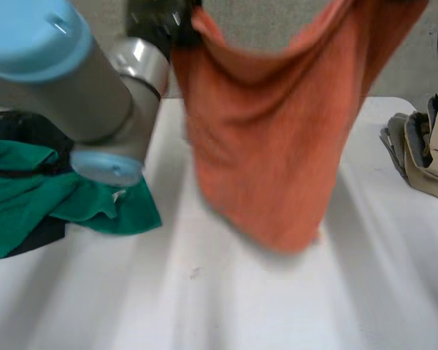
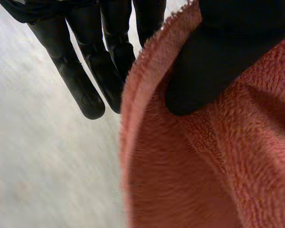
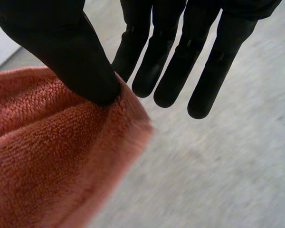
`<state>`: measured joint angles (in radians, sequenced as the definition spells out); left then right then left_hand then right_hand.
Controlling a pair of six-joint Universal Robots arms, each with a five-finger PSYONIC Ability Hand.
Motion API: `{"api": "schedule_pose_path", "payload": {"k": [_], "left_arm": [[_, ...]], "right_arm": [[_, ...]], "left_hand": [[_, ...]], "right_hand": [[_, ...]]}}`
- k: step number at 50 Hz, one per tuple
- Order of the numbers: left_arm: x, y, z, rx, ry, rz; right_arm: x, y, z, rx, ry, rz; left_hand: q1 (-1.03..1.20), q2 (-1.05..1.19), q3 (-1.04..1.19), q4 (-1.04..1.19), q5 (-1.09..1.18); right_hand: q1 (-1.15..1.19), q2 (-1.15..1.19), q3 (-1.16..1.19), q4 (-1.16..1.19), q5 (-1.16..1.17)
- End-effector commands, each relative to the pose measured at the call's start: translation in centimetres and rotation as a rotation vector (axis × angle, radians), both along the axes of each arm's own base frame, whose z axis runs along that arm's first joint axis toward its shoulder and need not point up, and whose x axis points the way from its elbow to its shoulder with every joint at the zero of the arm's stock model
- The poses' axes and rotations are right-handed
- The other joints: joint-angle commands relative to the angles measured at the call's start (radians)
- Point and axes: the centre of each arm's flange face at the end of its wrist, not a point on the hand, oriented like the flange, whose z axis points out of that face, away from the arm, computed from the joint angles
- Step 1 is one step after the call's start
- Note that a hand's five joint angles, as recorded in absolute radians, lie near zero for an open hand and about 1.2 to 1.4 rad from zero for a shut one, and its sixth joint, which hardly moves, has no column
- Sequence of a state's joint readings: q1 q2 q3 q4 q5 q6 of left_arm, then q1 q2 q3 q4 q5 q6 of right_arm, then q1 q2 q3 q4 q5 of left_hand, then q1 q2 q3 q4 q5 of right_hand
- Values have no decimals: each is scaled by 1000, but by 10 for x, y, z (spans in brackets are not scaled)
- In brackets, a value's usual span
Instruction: Fold the laundry.
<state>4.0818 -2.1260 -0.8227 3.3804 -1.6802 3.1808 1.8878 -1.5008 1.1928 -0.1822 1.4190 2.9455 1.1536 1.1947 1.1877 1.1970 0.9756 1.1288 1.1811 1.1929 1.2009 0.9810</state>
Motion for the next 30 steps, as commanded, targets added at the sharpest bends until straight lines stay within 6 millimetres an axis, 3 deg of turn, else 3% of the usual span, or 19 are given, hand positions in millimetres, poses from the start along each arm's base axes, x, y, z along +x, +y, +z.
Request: {"api": "schedule_pose_path", "payload": {"k": [1, 4, 8, 12, 13, 15, 16, 18, 19, 22, 23, 26, 27, 30], "left_arm": [[30, 23, 44, -87, 43, 134], [35, 34, 38, -81, -6, 151], [44, 51, 13, -66, -122, 184], [52, 65, -33, -16, -253, 199], [55, 71, -56, 19, -306, 196], [56, 79, -80, 55, -349, 179], [55, 87, -104, 94, -388, 154], [55, 96, -126, 130, -428, 126], [54, 104, -146, 162, -460, 97], [50, 112, -167, 191, -491, 56], [48, 115, -176, 207, -508, 36], [49, 118, -188, 243, -549, 19], [53, 118, -193, 275, -576, 19], [67, 113, -196, 354, -624, 50]], "right_arm": [[18, -16, 30, -158, -133, 42], [19, -20, 21, -141, -122, 37], [20, -25, -9, -62, -80, 32], [19, -28, -55, 46, 24, 18], [18, -28, -77, 91, 82, 12], [16, -26, -104, 144, 144, 9], [14, -25, -130, 192, 207, 5], [11, -24, -153, 235, 258, -2], [9, -24, -177, 274, 307, -9], [5, -24, -205, 318, 369, -25], [1, -25, -219, 344, 397, -39], [-6, -29, -234, 384, 422, -65], [-12, -32, -237, 400, 418, -86], [-22, -38, -238, 419, 395, -124]], "left_hand": [[243, 202, 209, 199, 246], [243, 202, 209, 199, 246], [243, 202, 209, 199, 246], [243, 202, 209, 199, 246], [243, 202, 209, 199, 246], [243, 202, 209, 199, 246], [243, 202, 209, 199, 246], [243, 202, 209, 199, 246], [243, 202, 209, 199, 246], [243, 202, 209, 199, 246], [121, 80, 87, 77, 124], [-179, -220, -213, -222, -175], [-383, -424, -417, -427, -380], [-695, -736, -729, -738, -692]], "right_hand": [[267, 215, 203, 195, 241], [267, 215, 203, 195, 241], [267, 215, 203, 195, 241], [267, 215, 203, 195, 241], [267, 215, 203, 195, 241], [267, 215, 203, 195, 241], [267, 215, 203, 195, 241], [267, 215, 203, 195, 241], [267, 215, 203, 195, 241], [267, 215, 203, 195, 241], [267, 215, 203, 195, 241], [267, 215, 203, 195, 241], [267, 215, 203, 195, 241], [267, 215, 203, 195, 241]]}}
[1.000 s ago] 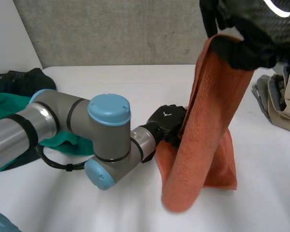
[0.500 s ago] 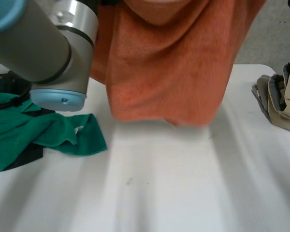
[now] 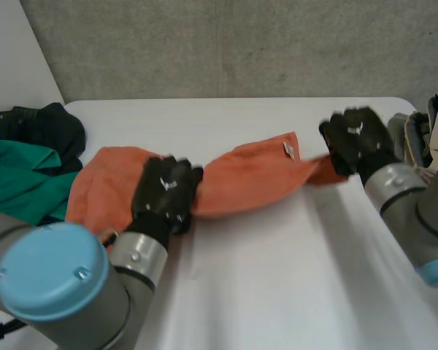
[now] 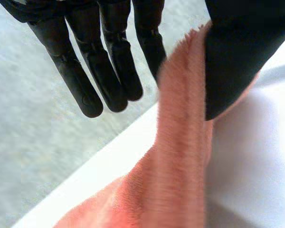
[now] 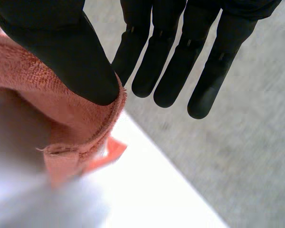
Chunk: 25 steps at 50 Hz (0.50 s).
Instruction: Fold the laundry.
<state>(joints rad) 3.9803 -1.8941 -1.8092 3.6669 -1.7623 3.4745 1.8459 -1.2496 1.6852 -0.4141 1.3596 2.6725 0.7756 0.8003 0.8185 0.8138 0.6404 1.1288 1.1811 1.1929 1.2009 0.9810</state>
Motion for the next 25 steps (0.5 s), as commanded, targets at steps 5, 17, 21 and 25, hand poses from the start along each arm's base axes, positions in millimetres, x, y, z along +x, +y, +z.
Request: {"api": "schedule_pose_path", "payload": {"k": [5, 17, 21, 25], "left_arm": [[42, -13, -5, 196, -118, 118], [113, -18, -2, 335, -98, 270], [131, -24, -17, 378, -147, 295], [144, -36, -27, 375, -180, 282]], "right_arm": [[-30, -20, -14, 43, -4, -119], [-36, -30, -29, 69, 24, -147], [-37, -30, -28, 63, 31, -150], [-36, -30, -28, 62, 32, -146]], "left_hand": [[-571, -595, -614, -609, -610], [-460, -485, -503, -498, -499], [-345, -370, -388, -383, -384], [-336, -361, -379, -374, -375]], "right_hand": [[267, 215, 203, 195, 241], [267, 215, 203, 195, 241], [267, 215, 203, 195, 241], [267, 215, 203, 195, 241]]}}
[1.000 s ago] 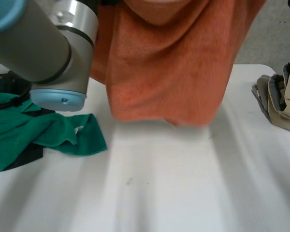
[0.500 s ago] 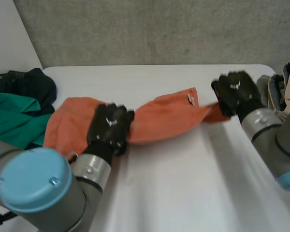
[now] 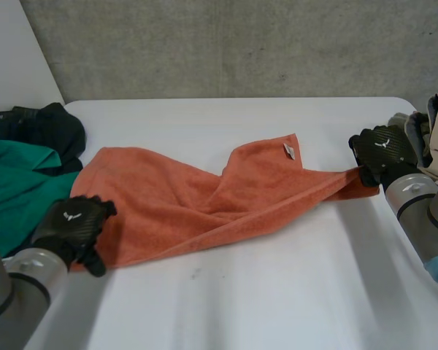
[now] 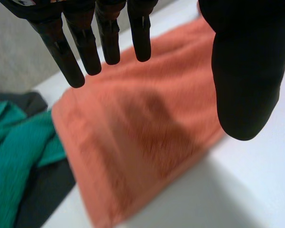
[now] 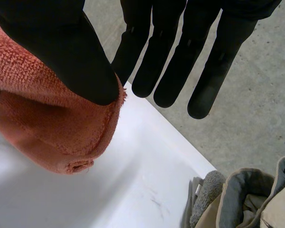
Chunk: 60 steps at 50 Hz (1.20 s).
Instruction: Fold the laundry.
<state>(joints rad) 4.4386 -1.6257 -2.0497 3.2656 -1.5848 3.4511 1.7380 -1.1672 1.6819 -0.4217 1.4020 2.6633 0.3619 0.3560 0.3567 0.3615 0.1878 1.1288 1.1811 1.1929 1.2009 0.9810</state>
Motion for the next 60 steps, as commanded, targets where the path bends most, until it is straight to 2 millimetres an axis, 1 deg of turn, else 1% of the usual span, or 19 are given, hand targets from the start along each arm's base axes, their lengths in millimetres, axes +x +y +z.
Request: {"api": "schedule_pose_path", "payload": {"k": [1, 8, 15, 26, 32, 41, 46, 55, 60], "left_arm": [[24, -18, -21, 24, -55, -27], [33, -35, -34, 30, -70, -88], [42, -49, -44, 40, -79, -97], [45, -62, -57, -1, -116, -112], [43, -67, -62, -28, -122, -125], [36, -72, -70, -73, -141, -153], [32, -81, -68, -120, -150, -161], [28, -93, -69, -146, -163, -156], [25, -98, -65, -169, -167, -152]], "right_arm": [[2, 1, 0, 0, 6, 5], [3, 5, -3, 10, 9, 10], [0, 3, -3, 10, 8, 2], [2, 7, -6, 20, 10, 7], [3, 7, -7, 23, 11, 10], [3, 9, -9, 26, 14, 12], [4, 10, -10, 26, 22, 16], [4, 11, -10, 27, 24, 17], [4, 11, -10, 30, 24, 16]], "left_hand": [[101, 107, 106, 101, 100], [133, 139, 139, 134, 133], [154, 160, 159, 154, 154], [180, 186, 186, 181, 180], [239, 245, 244, 239, 239], [391, 397, 397, 392, 391], [538, 544, 543, 539, 538], [568, 574, 573, 568, 567], [703, 709, 708, 703, 702]], "right_hand": [[267, 215, 203, 195, 241], [267, 215, 203, 195, 241], [267, 215, 203, 195, 241], [267, 215, 203, 195, 241], [267, 215, 203, 195, 241], [267, 215, 203, 195, 241], [267, 215, 203, 195, 241], [267, 215, 203, 195, 241], [267, 215, 203, 195, 241]]}}
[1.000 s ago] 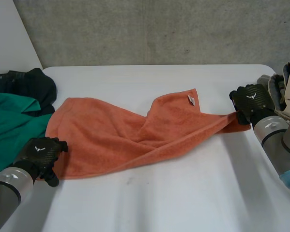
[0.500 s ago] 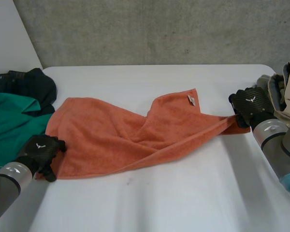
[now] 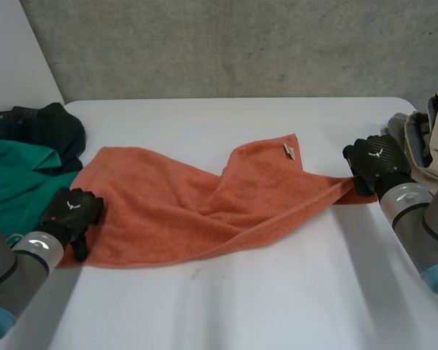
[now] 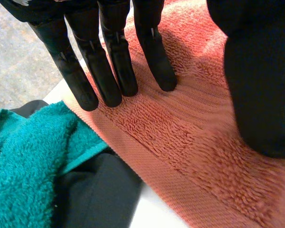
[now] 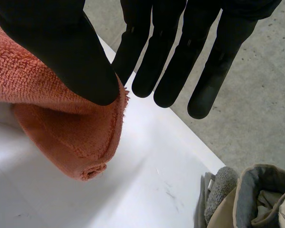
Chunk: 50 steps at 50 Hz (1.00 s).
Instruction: Fold the laundry.
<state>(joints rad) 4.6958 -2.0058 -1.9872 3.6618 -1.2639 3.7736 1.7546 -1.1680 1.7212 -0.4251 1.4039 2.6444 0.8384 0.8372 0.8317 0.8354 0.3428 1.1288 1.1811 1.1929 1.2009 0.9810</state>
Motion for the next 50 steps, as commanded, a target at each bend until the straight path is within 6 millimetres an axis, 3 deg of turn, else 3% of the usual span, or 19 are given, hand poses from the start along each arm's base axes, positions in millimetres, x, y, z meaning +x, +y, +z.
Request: {"api": "schedule_pose_path", "payload": {"k": [1, 11, 19, 23, 29, 31, 34, 40, 45, 50], "left_arm": [[-4, -7, 4, -26, -2, 5], [-4, -16, 12, -67, 10, 32], [-1, -11, 25, -84, 35, 50], [3, -5, 41, -97, 58, 70], [5, 8, 74, -96, 133, 71], [1, 13, 72, -62, 150, 40], [-3, 23, 52, 56, 155, -6], [12, 23, 26, 132, 31, 15], [16, 28, 33, 141, 30, 38], [14, 44, 28, 235, 83, 49]], "right_arm": [[0, 0, -1, 2, 0, 1], [0, 0, -1, 2, 0, -1], [0, -1, 0, 1, 0, -1], [-1, -2, 5, -10, -2, -4], [-3, 1, 30, -29, -7, -6], [-3, 3, 33, -20, -11, -3], [-2, 8, 34, -1, -10, 10], [4, 12, 19, 23, 1, 25], [2, 9, 14, 27, 10, 17], [0, 8, 12, 31, 14, 13]], "left_hand": [[279, 280, 285, 282, 600], [552, 553, 559, 555, 873], [558, 559, 565, 561, 879], [558, 559, 565, 561, 879], [558, 559, 565, 561, 879], [558, 559, 565, 561, 879], [107, 108, 114, 110, 428], [-210, -209, -203, -207, 111], [-281, -280, -275, -278, 40], [-282, -280, -275, -278, 40]], "right_hand": [[267, 215, 203, 195, 241], [267, 215, 203, 195, 241], [267, 215, 203, 195, 241], [267, 215, 203, 195, 241], [267, 215, 203, 195, 241], [267, 215, 203, 195, 241], [267, 215, 203, 195, 241], [267, 215, 203, 195, 241], [267, 215, 203, 195, 241], [267, 215, 203, 195, 241]]}}
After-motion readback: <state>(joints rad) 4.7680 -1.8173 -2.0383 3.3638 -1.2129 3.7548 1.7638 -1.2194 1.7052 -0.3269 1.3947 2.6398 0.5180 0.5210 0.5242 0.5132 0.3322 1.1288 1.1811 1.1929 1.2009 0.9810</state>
